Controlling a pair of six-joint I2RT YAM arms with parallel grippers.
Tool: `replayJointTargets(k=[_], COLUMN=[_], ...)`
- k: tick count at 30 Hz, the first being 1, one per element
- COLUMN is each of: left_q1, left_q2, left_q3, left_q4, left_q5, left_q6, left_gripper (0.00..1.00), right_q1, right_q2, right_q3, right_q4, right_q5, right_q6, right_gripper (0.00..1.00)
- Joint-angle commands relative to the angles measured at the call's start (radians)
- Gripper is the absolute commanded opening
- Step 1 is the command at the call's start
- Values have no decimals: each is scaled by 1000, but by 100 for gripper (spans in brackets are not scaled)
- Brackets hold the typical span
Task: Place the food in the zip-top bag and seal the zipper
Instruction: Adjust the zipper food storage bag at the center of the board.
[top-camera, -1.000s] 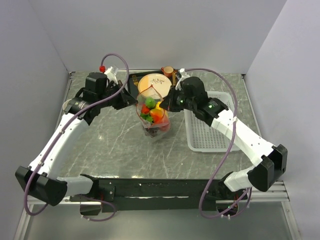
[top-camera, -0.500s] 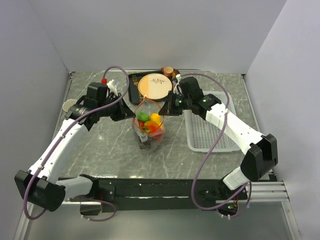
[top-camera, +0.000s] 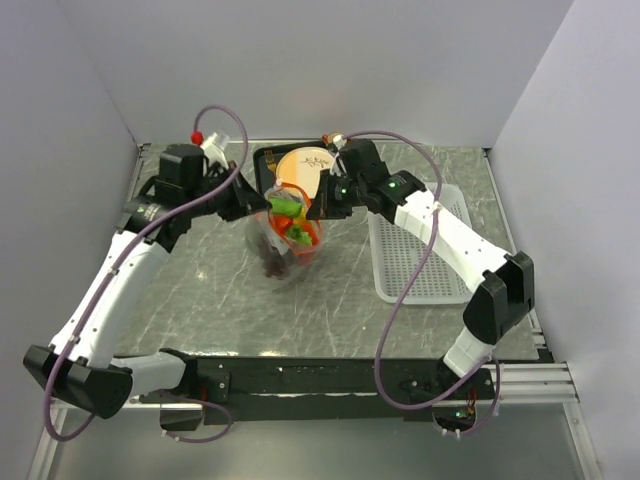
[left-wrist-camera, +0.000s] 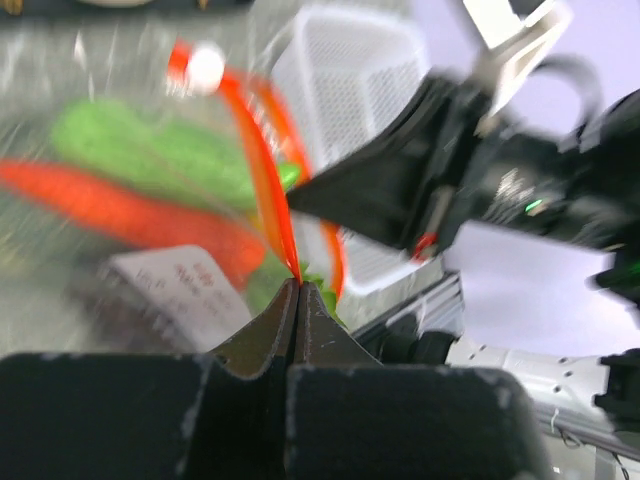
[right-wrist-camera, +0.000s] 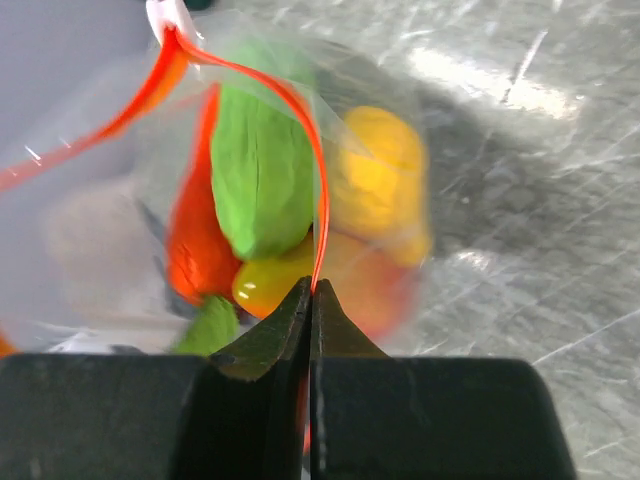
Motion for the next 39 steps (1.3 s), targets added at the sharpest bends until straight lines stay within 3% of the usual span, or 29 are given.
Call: replayJointTargets(k=[1,3,5,9,15,25,35,36,37,39], left_q1=[1,0,-23,-23,-25,-34,-66,-77,-81,-97], left_q2=[-49,-46,-71,-60,-48,38,151,164,184,202], left_q3=[44,59,56,-11,-195,-108,-122,-122,-122,-122], left_q4=[38,27,26,21,202,263,395,403,409,417], left_q5=[0,55,8,-26,61,80,158,161,161,158], left_q6=[1,-11,-11,12,-59,-56,-99,-99,-97,-94], left_gripper=[1,1,1,1,1,1,1,1,1,1], right_q1=[7,12,13,10,12,12,2,-2,-5,-10], right_q2=[-121,-128,-137,-74,-31,-14,-129,-138,-155,-172], right_q3=[-12,-3,-33,-35,-115,-121,-204,-215,-239,-268], right_q4=[75,92,133,69,71,37,112,121,130,178], right_q5=[-33,-84,-114,-92,-50,18,173,174,176,150], right_q6=[-6,-10,5,-21,-46,-62,-26,-15,-7,7], right_gripper=[3,4,8,7,7,9,14,13,0,0])
